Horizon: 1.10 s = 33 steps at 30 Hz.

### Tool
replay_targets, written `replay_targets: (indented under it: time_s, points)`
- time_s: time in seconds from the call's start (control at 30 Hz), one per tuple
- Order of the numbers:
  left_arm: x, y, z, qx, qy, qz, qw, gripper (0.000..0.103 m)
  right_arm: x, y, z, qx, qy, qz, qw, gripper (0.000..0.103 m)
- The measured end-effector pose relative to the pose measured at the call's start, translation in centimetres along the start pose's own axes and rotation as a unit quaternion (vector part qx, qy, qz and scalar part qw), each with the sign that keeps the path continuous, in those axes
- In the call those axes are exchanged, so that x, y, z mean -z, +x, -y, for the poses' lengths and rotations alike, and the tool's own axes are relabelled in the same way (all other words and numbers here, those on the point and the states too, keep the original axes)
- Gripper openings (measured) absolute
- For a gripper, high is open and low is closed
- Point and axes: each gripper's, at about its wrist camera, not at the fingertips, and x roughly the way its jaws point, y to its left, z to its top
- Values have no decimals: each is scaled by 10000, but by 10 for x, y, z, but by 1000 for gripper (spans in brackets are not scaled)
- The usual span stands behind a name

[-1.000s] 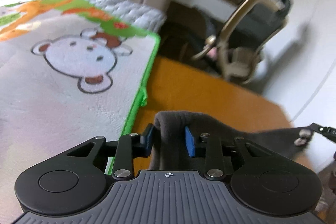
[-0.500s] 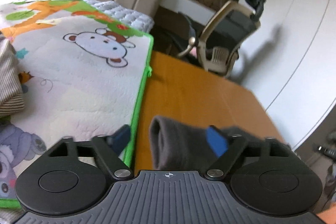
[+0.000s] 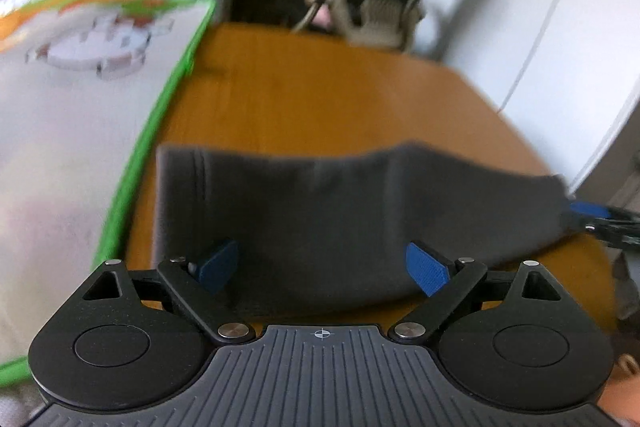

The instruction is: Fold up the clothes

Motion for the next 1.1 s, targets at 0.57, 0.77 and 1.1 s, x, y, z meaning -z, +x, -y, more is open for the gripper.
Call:
replay_targets:
  time_s: [0.57, 0.77, 1.1]
  points:
    - [-48, 73, 9, -1330, 287, 532, 9893, 103, -37, 92, -44, 565, -542, -265, 9966, 103]
    - [-40, 69, 13, -1408, 267, 581, 9880, 103, -34, 90, -45, 682, -560, -220, 9959, 103]
    - [-37, 66, 14, -1402, 241, 604, 9880, 103, -36, 92, -44, 796, -564, -237, 9950, 103]
